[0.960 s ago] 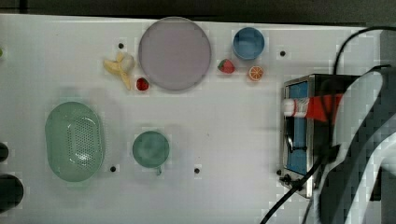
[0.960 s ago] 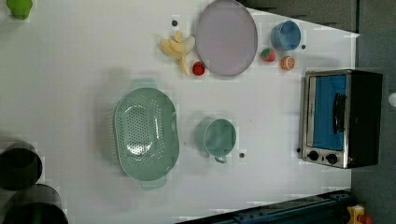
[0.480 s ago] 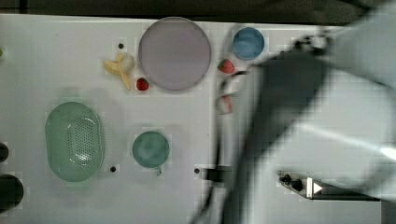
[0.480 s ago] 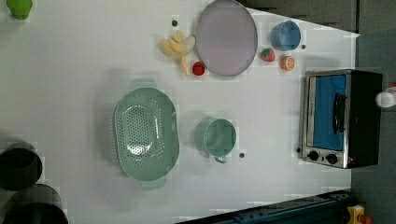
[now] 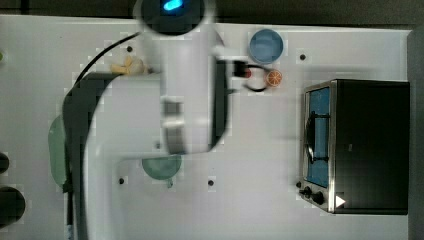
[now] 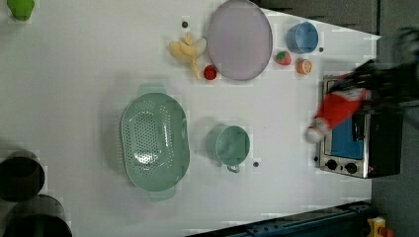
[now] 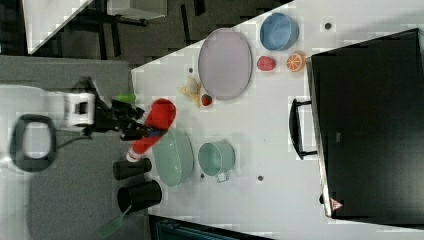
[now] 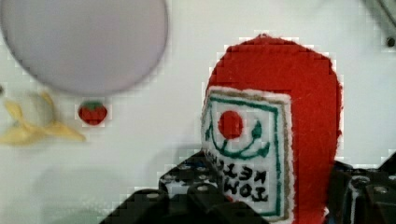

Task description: Pick Ketchup from oven and place it on table.

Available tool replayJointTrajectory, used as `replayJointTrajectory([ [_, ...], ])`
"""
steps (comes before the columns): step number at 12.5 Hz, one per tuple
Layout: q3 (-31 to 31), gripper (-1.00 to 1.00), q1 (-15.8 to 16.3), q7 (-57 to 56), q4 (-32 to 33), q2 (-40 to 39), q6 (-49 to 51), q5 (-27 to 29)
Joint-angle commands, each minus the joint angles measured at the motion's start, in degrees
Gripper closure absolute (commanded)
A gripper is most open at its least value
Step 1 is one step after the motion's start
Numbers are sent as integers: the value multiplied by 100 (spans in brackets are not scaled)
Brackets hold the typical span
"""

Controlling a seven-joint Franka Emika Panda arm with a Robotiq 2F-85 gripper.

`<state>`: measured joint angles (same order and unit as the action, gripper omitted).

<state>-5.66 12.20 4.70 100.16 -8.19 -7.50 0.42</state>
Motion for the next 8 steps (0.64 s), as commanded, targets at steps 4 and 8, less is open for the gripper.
replayJointTrajectory([
  [4,-455,-27,-325,-69,1904,-17,-1898,-37],
  [8,-469,-27,-327,-45,2782,-461,-3409,-34],
])
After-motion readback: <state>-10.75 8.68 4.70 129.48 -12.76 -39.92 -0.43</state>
